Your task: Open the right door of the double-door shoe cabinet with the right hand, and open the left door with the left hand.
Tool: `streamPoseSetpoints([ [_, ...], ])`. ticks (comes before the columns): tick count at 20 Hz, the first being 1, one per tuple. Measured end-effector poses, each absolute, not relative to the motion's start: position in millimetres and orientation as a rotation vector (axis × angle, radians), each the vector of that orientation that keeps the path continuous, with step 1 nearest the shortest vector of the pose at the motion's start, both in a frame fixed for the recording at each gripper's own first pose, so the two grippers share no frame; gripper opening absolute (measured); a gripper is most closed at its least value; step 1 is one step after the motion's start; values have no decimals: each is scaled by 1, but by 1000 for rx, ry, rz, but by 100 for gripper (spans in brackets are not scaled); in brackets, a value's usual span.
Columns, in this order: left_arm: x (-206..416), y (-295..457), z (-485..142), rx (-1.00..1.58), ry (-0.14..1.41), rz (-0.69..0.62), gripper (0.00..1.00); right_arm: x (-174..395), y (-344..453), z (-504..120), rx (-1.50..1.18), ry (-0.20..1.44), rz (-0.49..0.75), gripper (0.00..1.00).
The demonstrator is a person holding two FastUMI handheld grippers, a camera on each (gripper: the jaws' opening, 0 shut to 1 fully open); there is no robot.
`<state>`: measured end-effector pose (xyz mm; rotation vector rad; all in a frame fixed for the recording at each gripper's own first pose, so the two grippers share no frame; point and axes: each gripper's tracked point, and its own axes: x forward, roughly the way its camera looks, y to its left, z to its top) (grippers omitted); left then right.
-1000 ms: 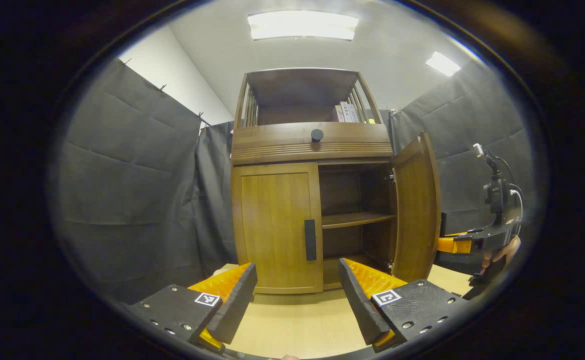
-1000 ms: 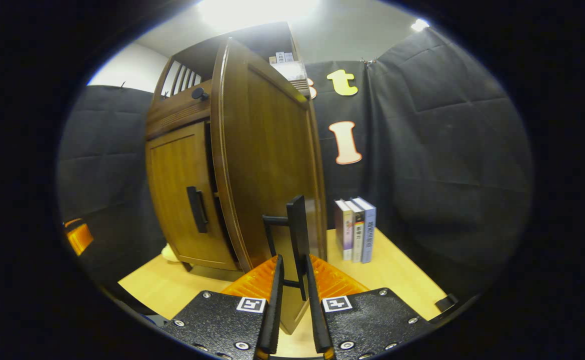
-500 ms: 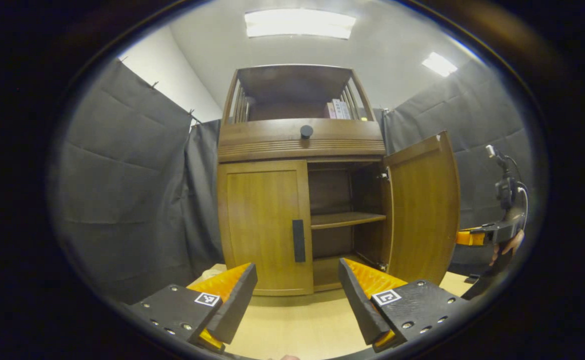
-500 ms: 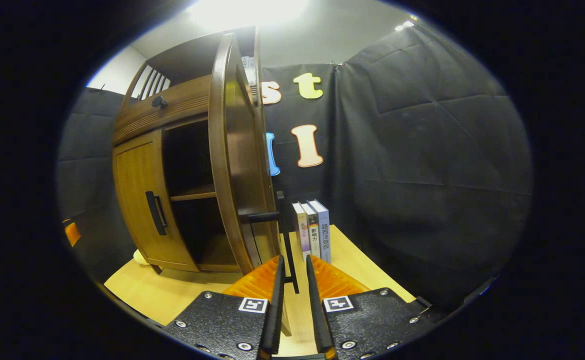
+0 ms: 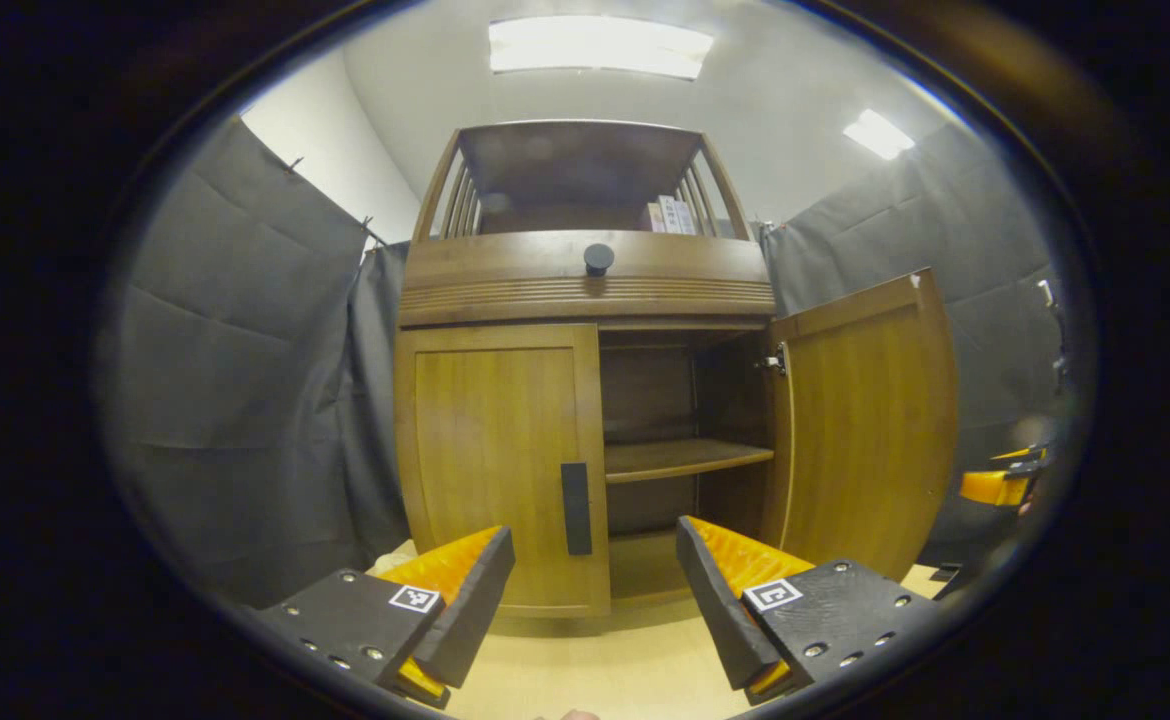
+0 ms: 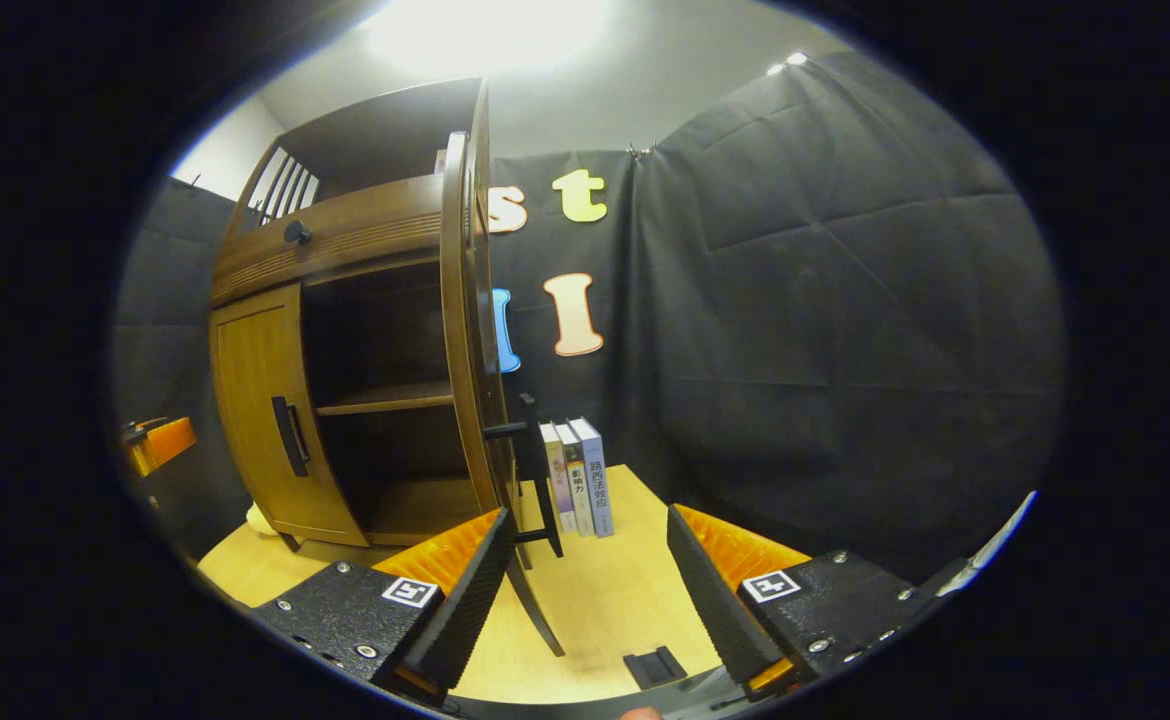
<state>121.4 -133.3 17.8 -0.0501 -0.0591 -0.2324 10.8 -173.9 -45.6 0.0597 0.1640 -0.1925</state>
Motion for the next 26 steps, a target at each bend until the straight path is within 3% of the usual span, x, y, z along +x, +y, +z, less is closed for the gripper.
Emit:
streamPoseSetpoints([
  [1,129,-134,18,-53,-55,-231,94,3,-172,-39,51,149,-191,92],
  [2,136,-134,18,-56,-55,-228,94,-3,-169,-35,42,134,-198,94],
  [3,141,-133,19,-61,-58,-224,99,-10,-168,-31,32,119,-205,95],
  [4,150,-133,22,-64,-61,-223,99,-16,-168,-27,22,107,-213,91],
  [9,192,-138,28,-69,-66,-214,99,-42,-162,-27,27,107,-225,98],
  [14,232,-137,21,-88,-59,-192,99,-55,-152,-37,59,137,-227,95],
  [24,302,-150,-34,-40,32,-184,99,-77,-151,-50,64,180,-256,92],
  [26,310,-152,-40,-42,38,-185,99,-78,-155,-55,71,188,-269,95],
])
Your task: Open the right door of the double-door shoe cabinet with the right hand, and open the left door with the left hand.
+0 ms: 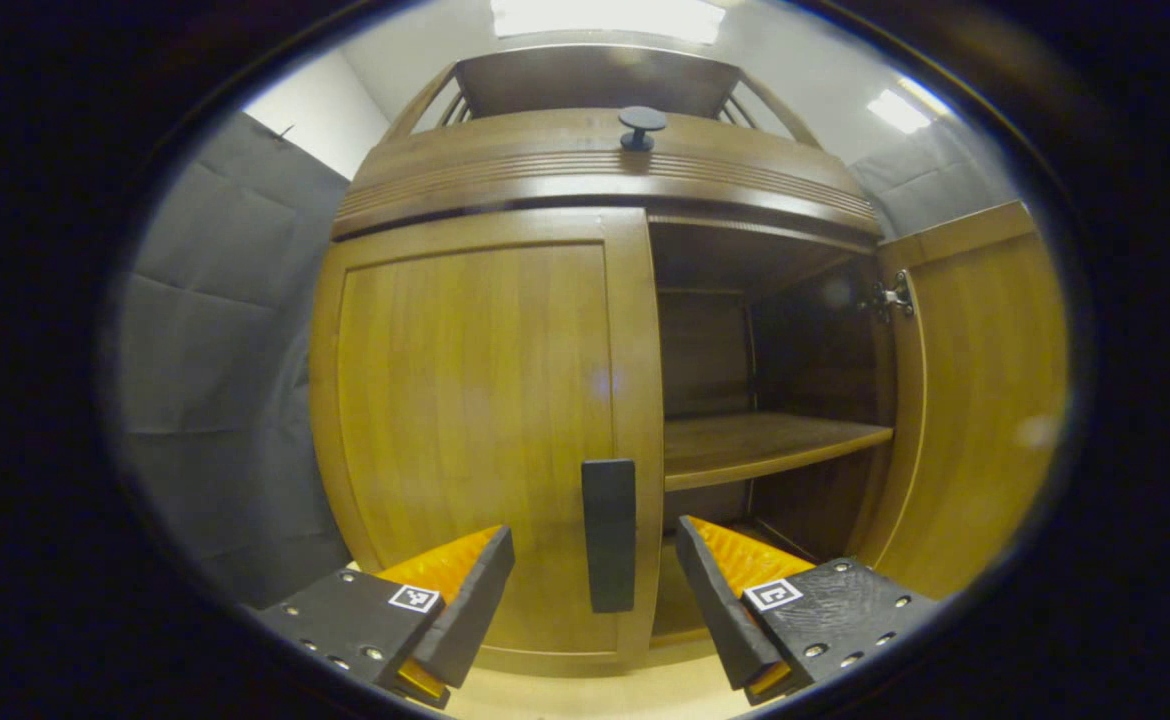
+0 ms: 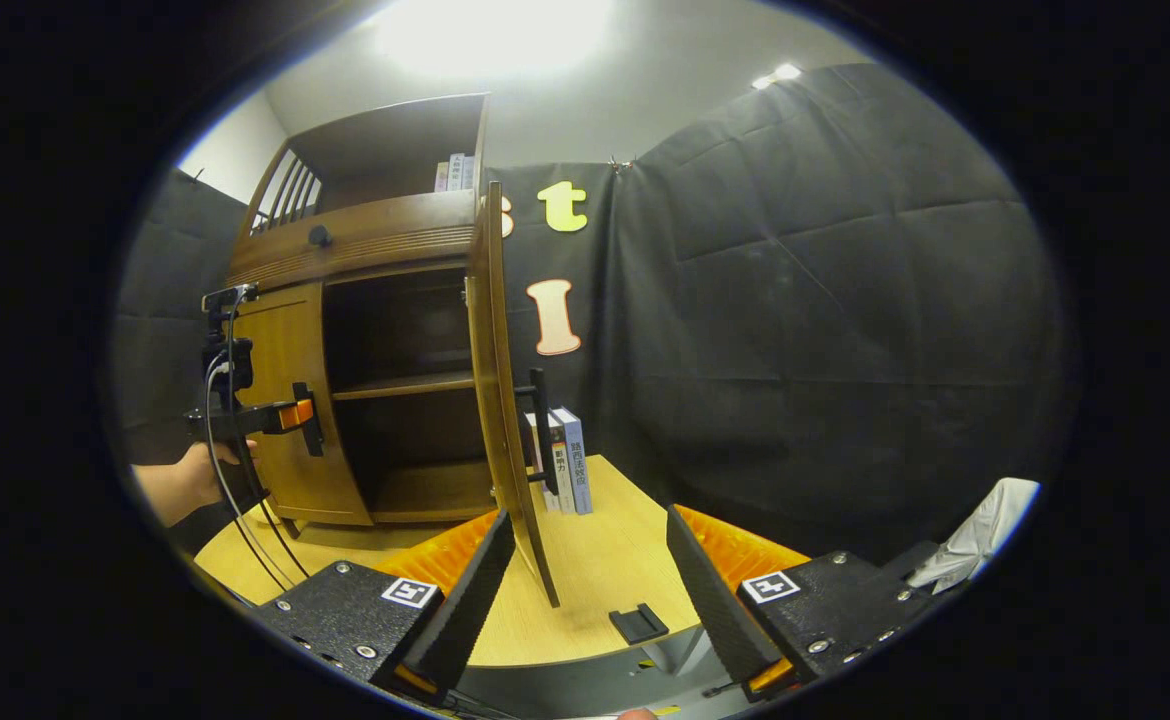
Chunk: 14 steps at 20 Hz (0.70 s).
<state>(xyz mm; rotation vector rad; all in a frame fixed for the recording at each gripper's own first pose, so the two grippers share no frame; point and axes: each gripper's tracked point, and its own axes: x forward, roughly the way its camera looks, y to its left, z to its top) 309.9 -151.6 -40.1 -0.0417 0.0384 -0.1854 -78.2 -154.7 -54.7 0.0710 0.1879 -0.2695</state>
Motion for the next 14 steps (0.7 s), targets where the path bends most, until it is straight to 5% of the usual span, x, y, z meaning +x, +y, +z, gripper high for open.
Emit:
streamPoseSetpoints([
  [6,338,-169,-50,-26,60,-196,99,-87,-158,-63,71,211,-286,92],
  [10,347,-176,-57,-19,72,-198,89,-86,-152,-61,85,207,-271,95],
  [12,352,-174,-59,-22,87,-188,59,-86,-153,-60,85,205,-268,95],
  [14,352,-175,-64,-35,113,-200,59,-86,-151,-60,85,207,-263,95],
])
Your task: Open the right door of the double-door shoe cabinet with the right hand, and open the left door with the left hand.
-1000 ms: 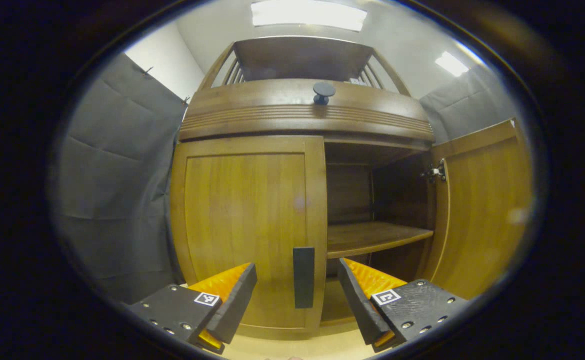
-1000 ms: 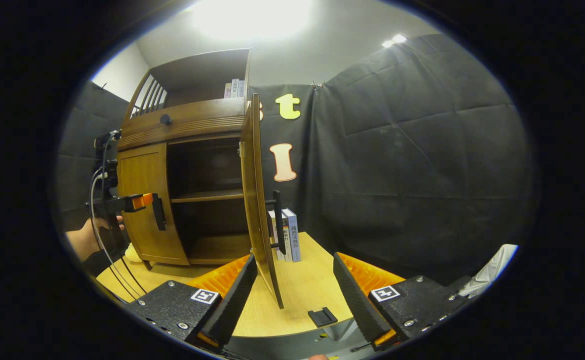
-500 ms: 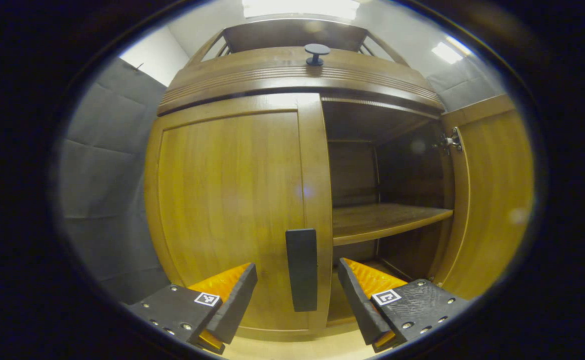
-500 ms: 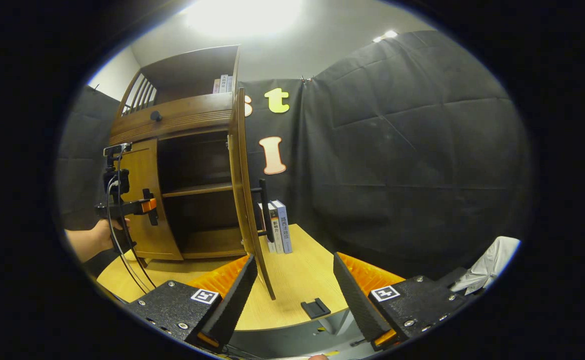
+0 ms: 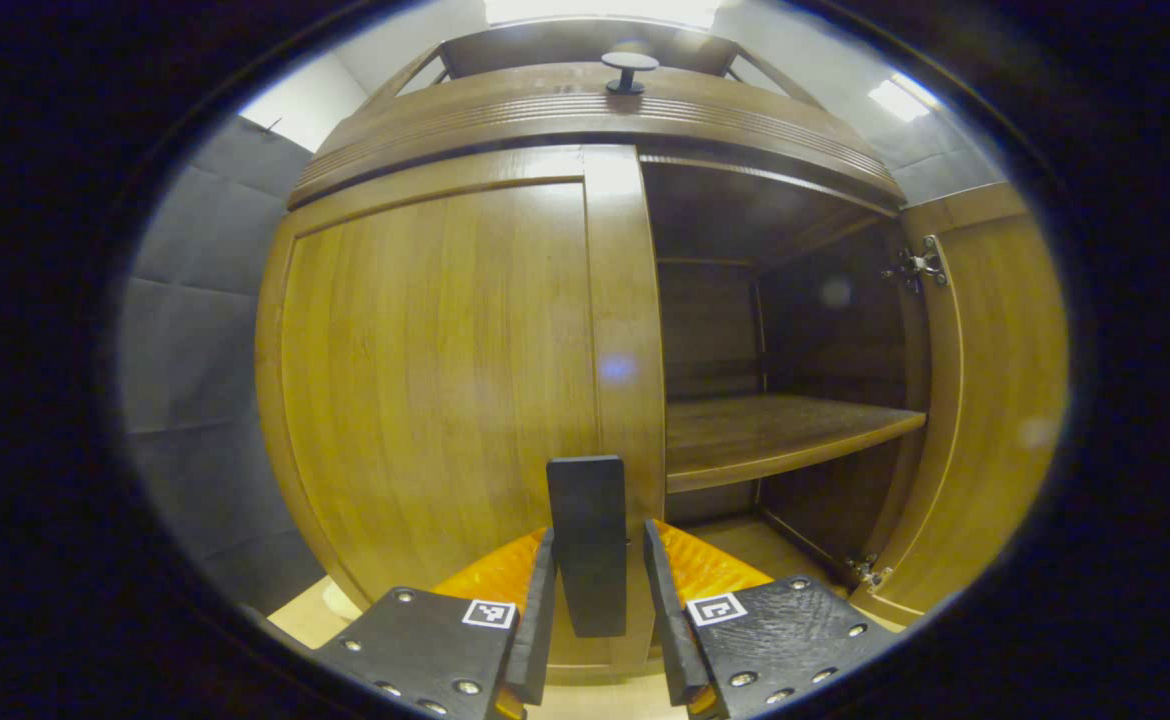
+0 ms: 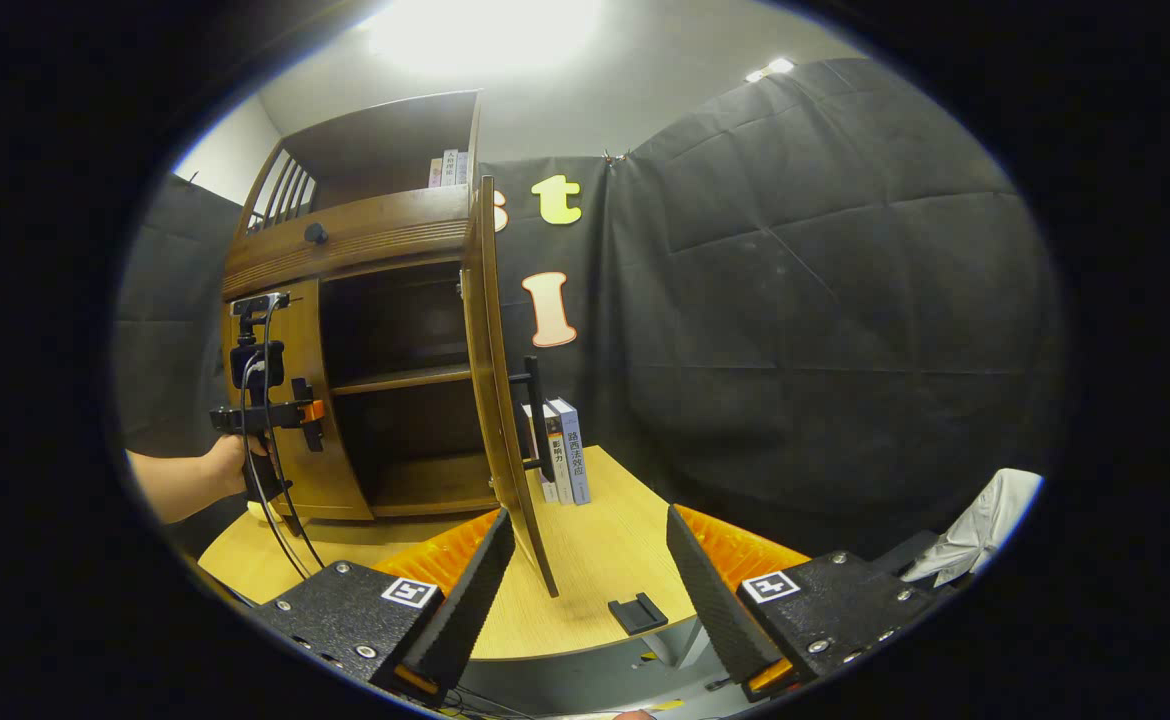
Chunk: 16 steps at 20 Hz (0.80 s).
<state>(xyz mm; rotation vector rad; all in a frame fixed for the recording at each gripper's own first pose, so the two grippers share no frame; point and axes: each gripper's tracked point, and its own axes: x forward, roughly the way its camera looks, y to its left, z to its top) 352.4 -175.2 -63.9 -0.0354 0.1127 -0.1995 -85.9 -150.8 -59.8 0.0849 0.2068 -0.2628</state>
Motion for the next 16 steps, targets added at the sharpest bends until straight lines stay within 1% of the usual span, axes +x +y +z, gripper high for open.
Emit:
streamPoseSetpoints([
  [1,352,-171,-67,-30,123,-186,35,-83,-149,-59,88,207,-258,95],
  [3,348,-170,-64,-48,127,-188,29,-80,-146,-59,90,205,-250,95],
  [4,349,-173,-65,-60,131,-188,29,-79,-145,-58,88,204,-246,92],
  [5,348,-172,-66,-63,133,-193,30,-79,-143,-57,85,203,-241,92],
  [6,344,-172,-63,-69,126,-192,22,-78,-142,-57,85,202,-236,95],
  [7,339,-171,-65,-63,122,-197,14,-77,-140,-57,88,200,-231,95],
  [8,334,-169,-64,-64,116,-202,14,-77,-138,-58,93,202,-225,94],
  [9,328,-167,-65,-69,115,-207,14,-74,-135,-59,100,203,-219,91],
  [10,324,-166,-63,-76,114,-211,14,-74,-133,-60,104,204,-213,92],
  [11,321,-164,-61,-80,114,-213,24,-73,-130,-60,106,205,-205,95],
  [13,308,-158,-62,-81,111,-215,24,-70,-123,-59,101,201,-187,95],
  [14,301,-155,-62,-86,111,-216,23,-69,-120,-57,96,199,-178,95],
  [15,293,-151,-62,-91,110,-216,21,-66,-121,-56,91,198,-171,92],
  [16,286,-148,-62,-96,109,-217,19,-65,-119,-57,89,196,-162,94],
])
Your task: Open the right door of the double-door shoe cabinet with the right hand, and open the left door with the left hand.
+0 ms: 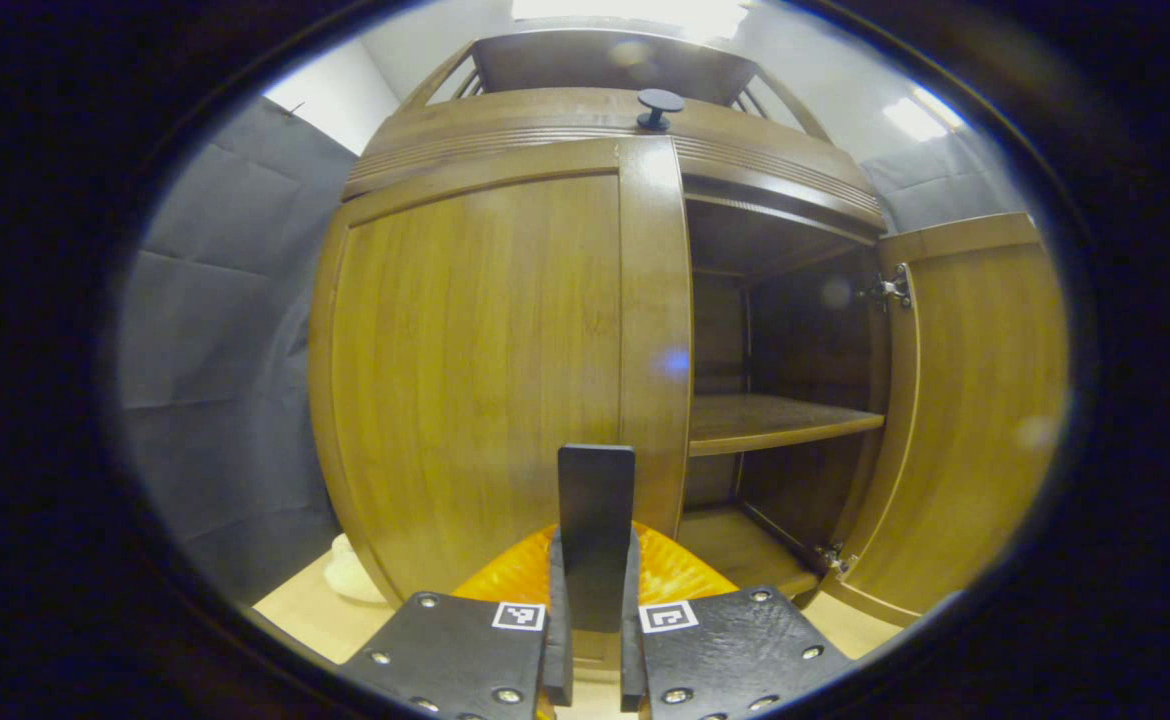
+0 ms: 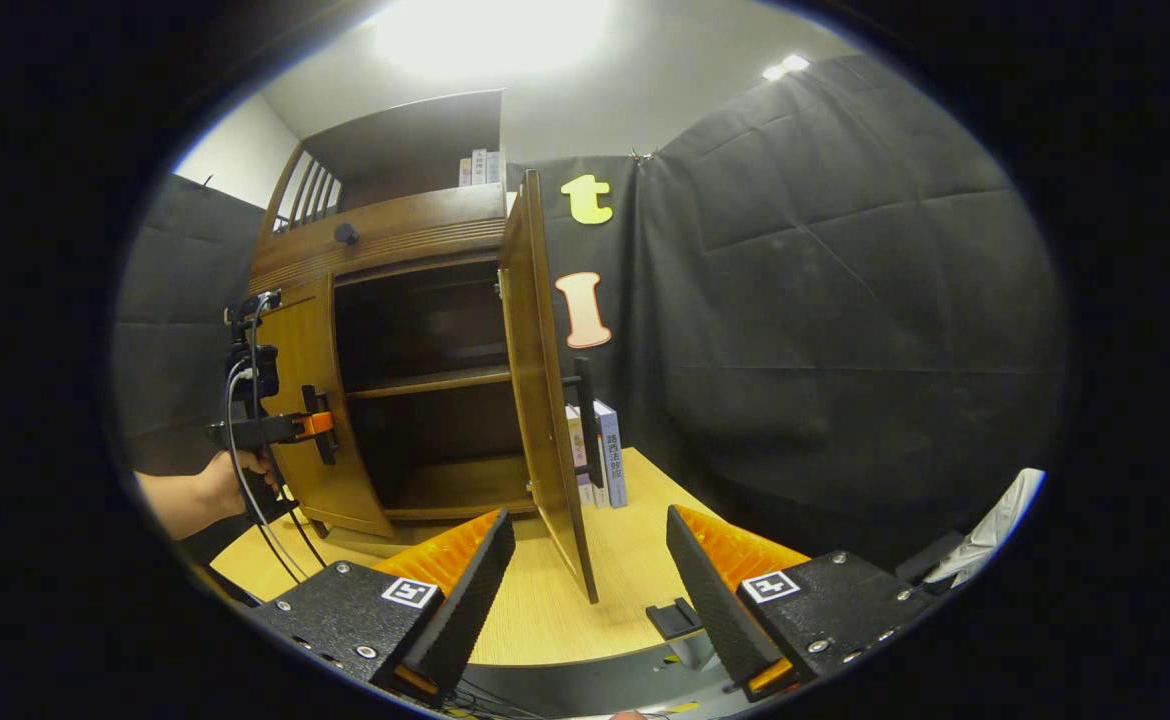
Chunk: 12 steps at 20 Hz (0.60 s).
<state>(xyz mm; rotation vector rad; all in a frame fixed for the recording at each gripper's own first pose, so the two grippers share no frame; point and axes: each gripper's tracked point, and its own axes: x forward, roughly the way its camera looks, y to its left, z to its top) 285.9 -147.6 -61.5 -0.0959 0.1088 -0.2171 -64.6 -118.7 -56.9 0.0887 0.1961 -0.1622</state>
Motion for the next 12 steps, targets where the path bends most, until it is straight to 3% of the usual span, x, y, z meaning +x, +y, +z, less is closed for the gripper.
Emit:
streamPoseSetpoints([
  [1,279,-143,-61,-98,107,-217,24,-63,-115,-56,90,193,-154,95],
  [2,273,-138,-60,-100,105,-217,19,-60,-109,-55,91,193,-144,95],
  [11,243,-106,-50,-125,103,-210,19,-44,-81,-57,91,193,-68,95],
  [12,236,-100,-50,-132,104,-206,24,-42,-78,-57,89,193,-60,95],
])
